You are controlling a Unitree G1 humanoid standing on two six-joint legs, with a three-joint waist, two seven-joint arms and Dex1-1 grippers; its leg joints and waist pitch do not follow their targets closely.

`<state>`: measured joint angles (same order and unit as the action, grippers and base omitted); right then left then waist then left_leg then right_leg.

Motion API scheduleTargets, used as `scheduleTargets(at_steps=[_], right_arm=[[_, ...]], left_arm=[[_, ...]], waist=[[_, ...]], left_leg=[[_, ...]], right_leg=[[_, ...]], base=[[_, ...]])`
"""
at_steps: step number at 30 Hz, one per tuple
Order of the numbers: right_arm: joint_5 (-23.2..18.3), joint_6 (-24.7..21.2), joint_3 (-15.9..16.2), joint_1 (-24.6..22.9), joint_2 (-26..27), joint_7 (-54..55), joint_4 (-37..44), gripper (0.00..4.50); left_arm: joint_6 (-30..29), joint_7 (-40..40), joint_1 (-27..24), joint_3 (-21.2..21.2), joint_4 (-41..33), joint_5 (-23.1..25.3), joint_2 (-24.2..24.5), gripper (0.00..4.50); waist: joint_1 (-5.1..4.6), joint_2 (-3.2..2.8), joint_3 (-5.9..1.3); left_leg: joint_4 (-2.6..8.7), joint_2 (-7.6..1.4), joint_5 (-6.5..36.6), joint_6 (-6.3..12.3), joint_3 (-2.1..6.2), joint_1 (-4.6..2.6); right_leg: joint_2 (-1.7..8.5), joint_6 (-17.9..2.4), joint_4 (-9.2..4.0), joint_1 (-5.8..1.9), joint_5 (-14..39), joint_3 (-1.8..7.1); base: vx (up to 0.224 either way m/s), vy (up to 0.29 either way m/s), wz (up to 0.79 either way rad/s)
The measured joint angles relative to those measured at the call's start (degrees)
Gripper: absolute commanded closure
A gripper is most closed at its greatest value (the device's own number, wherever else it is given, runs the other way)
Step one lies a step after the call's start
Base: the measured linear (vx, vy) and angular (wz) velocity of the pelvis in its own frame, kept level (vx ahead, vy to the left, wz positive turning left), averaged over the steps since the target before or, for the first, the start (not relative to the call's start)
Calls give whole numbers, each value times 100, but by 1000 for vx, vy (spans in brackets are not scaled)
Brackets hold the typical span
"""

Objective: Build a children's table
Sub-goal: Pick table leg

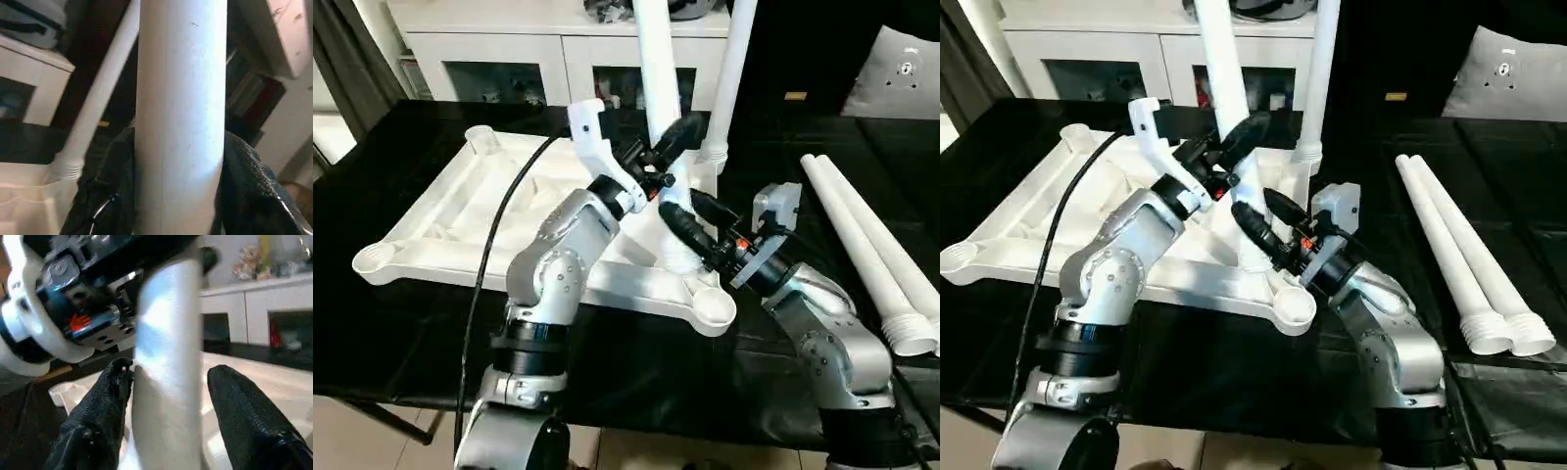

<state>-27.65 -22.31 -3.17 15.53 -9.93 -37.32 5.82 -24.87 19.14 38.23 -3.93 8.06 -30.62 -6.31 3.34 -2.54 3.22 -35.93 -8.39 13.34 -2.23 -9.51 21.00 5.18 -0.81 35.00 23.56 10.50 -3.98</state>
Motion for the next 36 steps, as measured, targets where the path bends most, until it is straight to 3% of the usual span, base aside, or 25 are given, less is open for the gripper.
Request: scheduleTargets(at_steps=[5, 9, 16, 22, 36], right_arm=[[-652, -793, -342, 1, -681, -313, 134, 106], [-774, -989, -505, 43, -1017, -631, 100, 75], [-846, -1272, -119, 264, -1745, -1731, 25, 72], [-872, -1350, 132, 540, -1990, -2319, -170, 72], [-767, -1334, 576, 699, -1995, -2760, -499, 72]], left_arm=[[-3, 193, 3, 65, 5, 57, 224, 265], [-14, 461, 2, 110, 4, 59, 365, 265], [-238, 1705, -96, 674, -306, -143, 771, 265], [-397, 2331, -144, 954, -468, -241, 949, 265], [-397, 2744, -144, 1095, -615, -340, 990, 265]], waist=[[11, 0, 0], [4, 1, -1], [12, 2, -2], [14, 7, -2], [20, 10, -3]], left_leg=[[-9, 0, 2, 5, 0, 4], [-17, -3, 2, 5, 0, 4], [-33, -4, 2, 9, 0, 7], [-39, -5, -4, 15, -1, 5], [-41, -5, -7, 19, -2, 6]], right_leg=[[0, 0, 1, 0, -1, 0], [0, 2, 6, 1, -4, -2], [1, 1, 11, -1, -12, -1], [2, -3, 18, -2, -16, -1], [4, -4, 22, -2, -20, -1]], base=[[0, 0, 0], [0, 0, 0], [0, 0, 0], [0, 0, 0], [0, 0, 0]])
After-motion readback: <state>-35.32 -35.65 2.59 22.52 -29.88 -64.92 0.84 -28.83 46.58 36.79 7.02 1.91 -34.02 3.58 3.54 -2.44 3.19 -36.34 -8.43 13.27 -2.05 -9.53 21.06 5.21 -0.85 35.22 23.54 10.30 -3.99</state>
